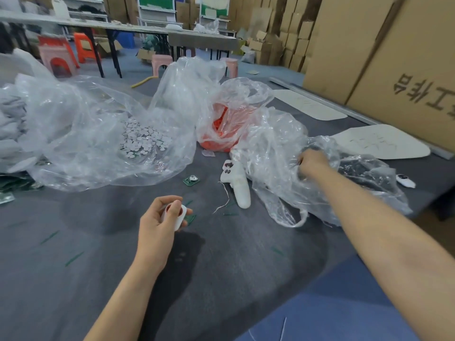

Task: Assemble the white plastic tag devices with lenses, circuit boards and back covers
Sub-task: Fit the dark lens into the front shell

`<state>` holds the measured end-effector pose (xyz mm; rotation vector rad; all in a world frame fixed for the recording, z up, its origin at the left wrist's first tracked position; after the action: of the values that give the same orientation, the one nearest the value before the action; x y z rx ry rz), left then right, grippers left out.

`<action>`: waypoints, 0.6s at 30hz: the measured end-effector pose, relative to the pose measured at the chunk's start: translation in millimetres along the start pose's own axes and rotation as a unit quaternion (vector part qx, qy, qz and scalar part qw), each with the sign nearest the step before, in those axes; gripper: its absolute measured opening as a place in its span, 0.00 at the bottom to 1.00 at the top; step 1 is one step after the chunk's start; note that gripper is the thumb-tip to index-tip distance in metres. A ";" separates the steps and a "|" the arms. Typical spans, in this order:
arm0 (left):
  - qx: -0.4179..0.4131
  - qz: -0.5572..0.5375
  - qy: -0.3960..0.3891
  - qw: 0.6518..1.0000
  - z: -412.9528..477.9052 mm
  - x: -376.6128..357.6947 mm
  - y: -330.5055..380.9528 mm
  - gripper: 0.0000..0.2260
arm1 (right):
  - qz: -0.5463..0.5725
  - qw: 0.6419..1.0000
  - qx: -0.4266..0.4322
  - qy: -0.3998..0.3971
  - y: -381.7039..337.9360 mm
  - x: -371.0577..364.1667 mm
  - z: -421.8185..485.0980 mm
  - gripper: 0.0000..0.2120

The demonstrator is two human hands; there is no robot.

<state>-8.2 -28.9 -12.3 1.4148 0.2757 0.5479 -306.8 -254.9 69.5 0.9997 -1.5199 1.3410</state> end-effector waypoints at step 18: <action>-0.012 0.003 -0.010 1.000 0.3 -0.2 1.3 0.06 | 0.238 0.952 -0.033 0.188 7.2 10.7 12.8 0.05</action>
<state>-8.5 -29.3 -11.1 1.3981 0.2480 0.5394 -318.2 -267.2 76.6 0.3063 -1.5446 1.6856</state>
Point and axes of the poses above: each hand's wrist, its own z-axis towards the middle knuckle, its own x-axis out of the back of the hand, y = z × x, the point moved 2 cm from there along z, towards the middle knuckle, and after that the axes turned 15 degrees about z, right-handed, at the moved point
